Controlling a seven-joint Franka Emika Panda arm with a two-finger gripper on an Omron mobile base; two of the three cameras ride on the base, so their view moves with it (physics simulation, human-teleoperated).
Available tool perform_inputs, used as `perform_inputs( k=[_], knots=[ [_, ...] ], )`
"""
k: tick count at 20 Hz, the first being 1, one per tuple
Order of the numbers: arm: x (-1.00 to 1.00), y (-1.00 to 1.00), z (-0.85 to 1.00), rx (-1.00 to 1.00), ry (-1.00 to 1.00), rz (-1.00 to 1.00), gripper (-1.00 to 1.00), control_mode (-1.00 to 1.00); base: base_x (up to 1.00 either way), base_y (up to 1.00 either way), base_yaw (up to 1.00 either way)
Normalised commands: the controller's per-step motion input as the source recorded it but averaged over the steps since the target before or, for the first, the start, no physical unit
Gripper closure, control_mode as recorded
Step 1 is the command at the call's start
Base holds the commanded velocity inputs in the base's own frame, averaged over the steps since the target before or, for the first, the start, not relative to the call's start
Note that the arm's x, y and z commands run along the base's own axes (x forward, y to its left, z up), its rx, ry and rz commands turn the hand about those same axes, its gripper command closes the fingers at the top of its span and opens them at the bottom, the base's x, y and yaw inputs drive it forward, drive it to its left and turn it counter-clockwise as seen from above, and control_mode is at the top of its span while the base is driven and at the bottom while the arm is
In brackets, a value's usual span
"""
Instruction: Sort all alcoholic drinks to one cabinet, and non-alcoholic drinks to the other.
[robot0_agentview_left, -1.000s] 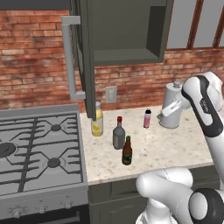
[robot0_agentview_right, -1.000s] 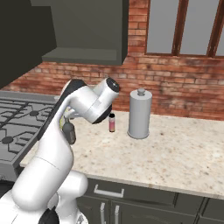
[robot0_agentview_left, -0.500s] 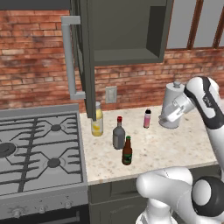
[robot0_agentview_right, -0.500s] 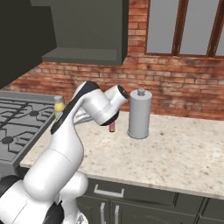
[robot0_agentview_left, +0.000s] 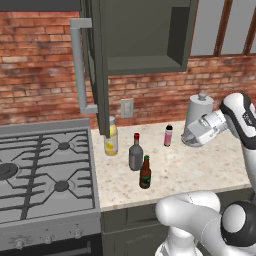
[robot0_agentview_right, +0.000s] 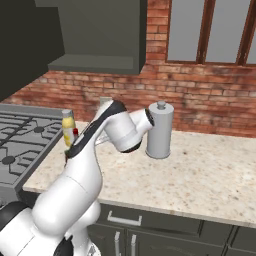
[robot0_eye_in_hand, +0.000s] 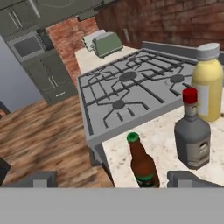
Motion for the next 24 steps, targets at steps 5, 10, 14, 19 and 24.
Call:
perform_inputs(
  k=[5, 10, 14, 19, 24],
  knots=[
    [-0.16, 0.08, -0.03, 0.12, -0.13, 0.02, -1.00, -1.00, 0.00, 0.00, 0.00],
    [-0.03, 0.17, -0.07, 0.05, -0.10, 0.06, -1.00, -1.00, 0.00, 0.00, 0.00],
    [-0.03, 0.19, -0.17, 0.01, -0.06, 0.07, -1.00, -1.00, 0.00, 0.00, 0.00],
    [0.00, 0.09, -0.27, 0.00, 0.00, 0.05, -1.00, -1.00, 0.00, 0.00, 0.00],
    [0.00, 0.04, -0.28, 0.06, 0.00, 0.04, -1.00, -1.00, 0.00, 0.00, 0.00]
  ],
)
